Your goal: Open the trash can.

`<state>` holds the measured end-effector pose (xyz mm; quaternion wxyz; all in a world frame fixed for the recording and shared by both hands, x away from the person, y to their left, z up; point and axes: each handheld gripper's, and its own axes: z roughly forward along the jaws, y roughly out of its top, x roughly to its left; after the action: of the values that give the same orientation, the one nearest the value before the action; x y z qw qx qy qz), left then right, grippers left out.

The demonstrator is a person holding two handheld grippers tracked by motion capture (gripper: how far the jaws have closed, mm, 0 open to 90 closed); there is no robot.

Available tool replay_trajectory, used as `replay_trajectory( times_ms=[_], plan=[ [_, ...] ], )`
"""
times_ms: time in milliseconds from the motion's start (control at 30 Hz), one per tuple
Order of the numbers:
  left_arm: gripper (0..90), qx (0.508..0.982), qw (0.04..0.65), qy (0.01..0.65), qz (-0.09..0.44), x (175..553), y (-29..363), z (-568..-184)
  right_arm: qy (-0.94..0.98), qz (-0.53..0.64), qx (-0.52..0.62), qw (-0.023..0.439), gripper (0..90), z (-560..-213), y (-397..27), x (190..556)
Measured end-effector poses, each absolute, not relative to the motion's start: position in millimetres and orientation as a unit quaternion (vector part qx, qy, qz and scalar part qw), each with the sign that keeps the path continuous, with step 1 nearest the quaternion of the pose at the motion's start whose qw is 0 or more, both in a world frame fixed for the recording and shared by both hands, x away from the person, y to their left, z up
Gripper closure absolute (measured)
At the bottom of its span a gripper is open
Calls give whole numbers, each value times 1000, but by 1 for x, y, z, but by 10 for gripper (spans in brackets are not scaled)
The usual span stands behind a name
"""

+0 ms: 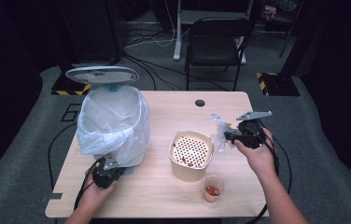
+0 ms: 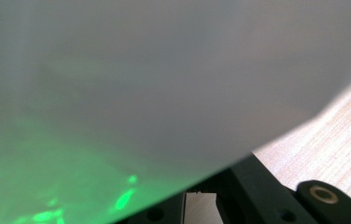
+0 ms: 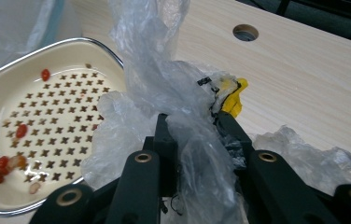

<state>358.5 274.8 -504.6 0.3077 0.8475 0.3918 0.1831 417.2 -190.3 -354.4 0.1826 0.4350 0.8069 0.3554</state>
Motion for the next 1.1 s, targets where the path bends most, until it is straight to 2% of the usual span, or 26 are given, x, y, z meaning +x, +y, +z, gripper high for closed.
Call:
replay_trajectory(
  times_ms=[433, 1100],
  plan=[
    [900, 848, 307, 393, 179, 359, 276, -504, 821, 368, 402, 167, 733, -333, -180, 419],
    [900, 850, 314, 385, 178, 361, 278, -505, 848, 410, 309, 134, 732, -299, -103, 422]
  ],
)
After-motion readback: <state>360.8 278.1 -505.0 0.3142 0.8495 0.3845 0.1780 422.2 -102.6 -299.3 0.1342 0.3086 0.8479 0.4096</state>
